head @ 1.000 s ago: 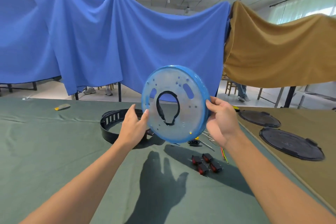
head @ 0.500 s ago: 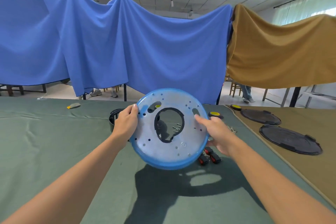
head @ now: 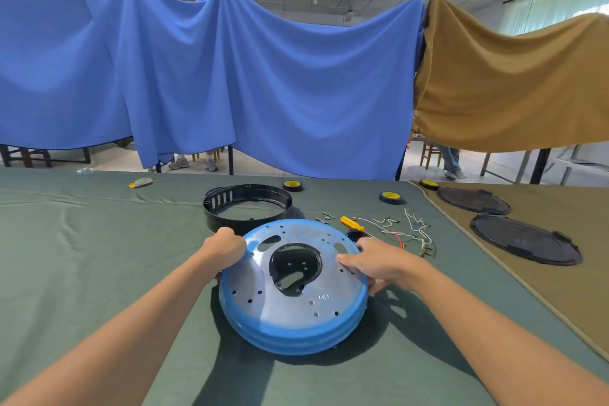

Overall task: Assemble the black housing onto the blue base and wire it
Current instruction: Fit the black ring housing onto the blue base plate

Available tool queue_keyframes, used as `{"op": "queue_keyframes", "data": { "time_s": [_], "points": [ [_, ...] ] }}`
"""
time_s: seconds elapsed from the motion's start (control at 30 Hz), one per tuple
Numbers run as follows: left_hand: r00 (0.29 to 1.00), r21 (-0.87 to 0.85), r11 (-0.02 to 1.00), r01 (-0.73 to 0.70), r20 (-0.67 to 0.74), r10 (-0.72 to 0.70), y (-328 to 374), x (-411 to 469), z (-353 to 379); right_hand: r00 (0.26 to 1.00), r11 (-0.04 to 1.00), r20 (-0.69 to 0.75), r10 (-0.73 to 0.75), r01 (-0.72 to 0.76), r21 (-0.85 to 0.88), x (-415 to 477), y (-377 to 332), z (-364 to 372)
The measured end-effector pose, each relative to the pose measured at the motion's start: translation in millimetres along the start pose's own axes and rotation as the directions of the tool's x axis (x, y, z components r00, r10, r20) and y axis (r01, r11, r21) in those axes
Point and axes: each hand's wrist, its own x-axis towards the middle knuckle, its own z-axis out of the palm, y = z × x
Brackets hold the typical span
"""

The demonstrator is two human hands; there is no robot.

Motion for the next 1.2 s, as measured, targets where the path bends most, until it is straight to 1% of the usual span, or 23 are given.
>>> {"op": "queue_keyframes", "data": {
  "time_s": [0.07,0.13,0.27,0.4,0.5,0.63,0.73,0.9,1.0,1.07,1.13,1.2],
  "points": [
    [1.000,0.035,0.999,-0.012,0.002,0.012,-2.7,1.9,1.3,0.999,0.998,-0.047,-0.014,0.011,-0.067,5.3,-2.9,4.6],
    [1.000,0.057,0.998,-0.018,0.004,0.017,-5.9,4.5,0.8,0.998,0.995,-0.065,-0.020,0.013,-0.096,9.7,-5.2,7.5],
    [1.000,0.075,0.997,-0.015,-0.008,0.016,-14.1,11.3,-2.2,0.997,0.993,-0.073,-0.024,0.016,-0.114,18.2,-10.0,12.5],
    [0.998,0.118,0.993,0.005,-0.065,0.002,-23.6,18.5,-3.1,0.997,0.978,-0.069,-0.046,0.030,-0.207,26.0,-18.3,20.2],
    [0.996,0.113,0.994,0.009,-0.090,0.001,-29.2,23.8,-4.3,0.996,0.967,-0.082,-0.043,0.021,-0.255,30.9,-20.1,24.7],
    [0.993,0.115,0.993,-0.033,-0.113,0.046,-33.6,29.1,-4.3,0.996,0.951,-0.078,-0.039,0.013,-0.310,37.9,-17.4,28.1],
    [0.985,0.109,0.990,-0.093,-0.135,0.107,-34.5,34.9,0.0,0.994,0.947,-0.073,-0.086,0.059,-0.317,46.1,-17.6,30.2],
    [0.942,0.112,0.965,-0.237,-0.215,0.256,-32.5,44.1,7.8,0.975,0.920,-0.108,-0.195,0.144,-0.363,62.1,-18.0,42.2],
    [0.931,0.137,0.965,-0.224,-0.263,0.253,-32.8,48.4,8.5,0.974,0.898,-0.094,-0.208,0.152,-0.414,72.9,-19.4,45.7],
    [0.914,0.169,0.965,-0.200,-0.322,0.246,-31.9,51.0,5.4,0.971,0.895,-0.115,-0.207,0.140,-0.424,80.0,-22.3,43.1],
    [0.873,0.201,0.951,-0.236,-0.387,0.299,-28.9,54.6,1.2,0.957,0.886,-0.148,-0.250,0.164,-0.434,88.3,-26.7,40.7],
    [0.813,0.261,0.913,-0.312,-0.424,0.399,-23.4,60.6,-1.4,0.934,0.887,-0.175,-0.311,0.220,-0.405,97.8,-32.7,40.7]
  ]
}}
